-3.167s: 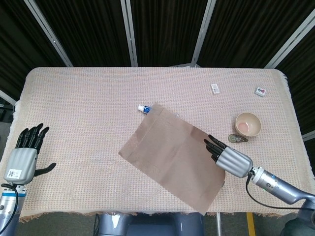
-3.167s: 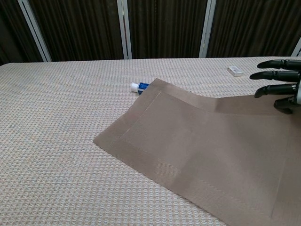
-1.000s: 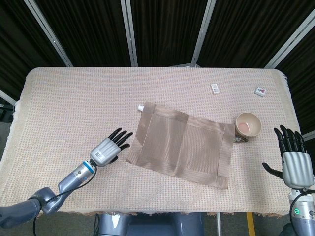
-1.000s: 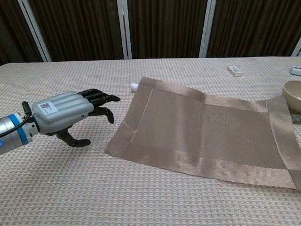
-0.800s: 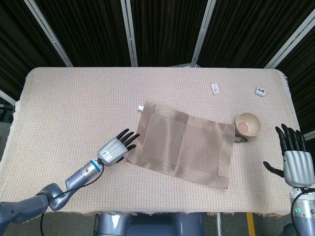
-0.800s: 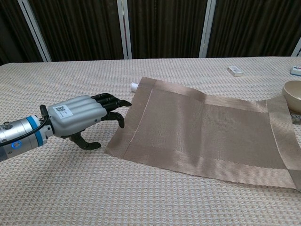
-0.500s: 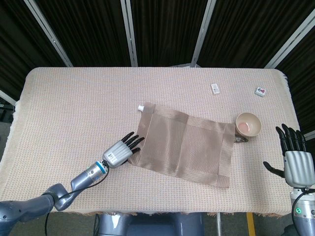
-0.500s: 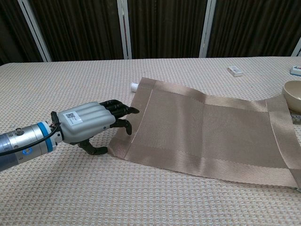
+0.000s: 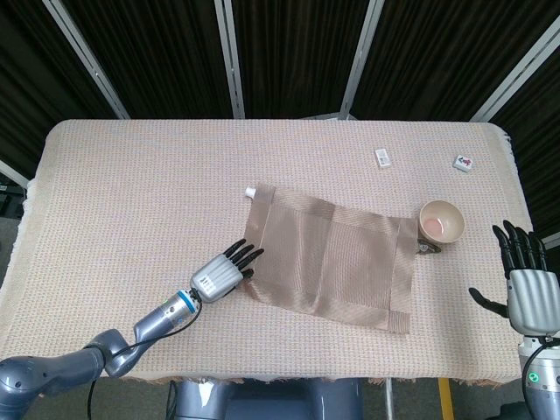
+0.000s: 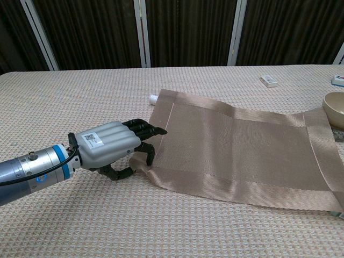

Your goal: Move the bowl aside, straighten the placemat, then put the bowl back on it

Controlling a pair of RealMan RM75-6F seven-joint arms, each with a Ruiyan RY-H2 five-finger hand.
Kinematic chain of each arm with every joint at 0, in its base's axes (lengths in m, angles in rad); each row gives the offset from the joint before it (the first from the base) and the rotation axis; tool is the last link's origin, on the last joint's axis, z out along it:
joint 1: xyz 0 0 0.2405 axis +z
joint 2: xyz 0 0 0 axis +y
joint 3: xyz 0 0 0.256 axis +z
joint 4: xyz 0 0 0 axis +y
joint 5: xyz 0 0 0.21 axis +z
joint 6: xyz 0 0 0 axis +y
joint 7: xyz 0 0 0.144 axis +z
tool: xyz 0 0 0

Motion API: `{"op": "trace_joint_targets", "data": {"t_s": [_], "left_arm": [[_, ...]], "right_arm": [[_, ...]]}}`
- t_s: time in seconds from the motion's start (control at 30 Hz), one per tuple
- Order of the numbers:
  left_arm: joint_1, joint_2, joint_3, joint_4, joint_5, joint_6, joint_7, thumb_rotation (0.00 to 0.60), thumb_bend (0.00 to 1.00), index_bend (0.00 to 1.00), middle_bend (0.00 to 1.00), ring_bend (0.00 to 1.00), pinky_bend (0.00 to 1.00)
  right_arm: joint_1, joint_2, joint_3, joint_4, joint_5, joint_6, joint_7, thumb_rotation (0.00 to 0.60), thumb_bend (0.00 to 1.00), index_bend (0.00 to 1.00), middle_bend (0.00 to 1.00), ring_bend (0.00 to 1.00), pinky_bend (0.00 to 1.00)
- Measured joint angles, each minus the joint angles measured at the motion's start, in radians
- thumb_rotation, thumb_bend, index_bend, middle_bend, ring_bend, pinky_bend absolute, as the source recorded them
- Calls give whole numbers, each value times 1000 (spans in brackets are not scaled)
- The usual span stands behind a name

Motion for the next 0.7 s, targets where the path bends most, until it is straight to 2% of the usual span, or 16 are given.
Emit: {"op": "trace_joint_targets", "data": {"t_s": [0.33,0.5,0.7], "left_arm": [[0,-26,4,11,7,59,-44,600,540,641,0,0,0],[2,-28,12,0,9,71,-55,600,543,681,0,0,0],[10,-1,30,-63,19,96,-58,600,547,695,0,0,0]], "right_arm": [[-6,6,2,-7,-17,5,20,600,0,0,0,0,0],[-11,10,2,-11,-28,12,28,600,0,0,0,0,0],[-17,14,3,-16,-39,19,34,600,0,0,0,0,0]]}}
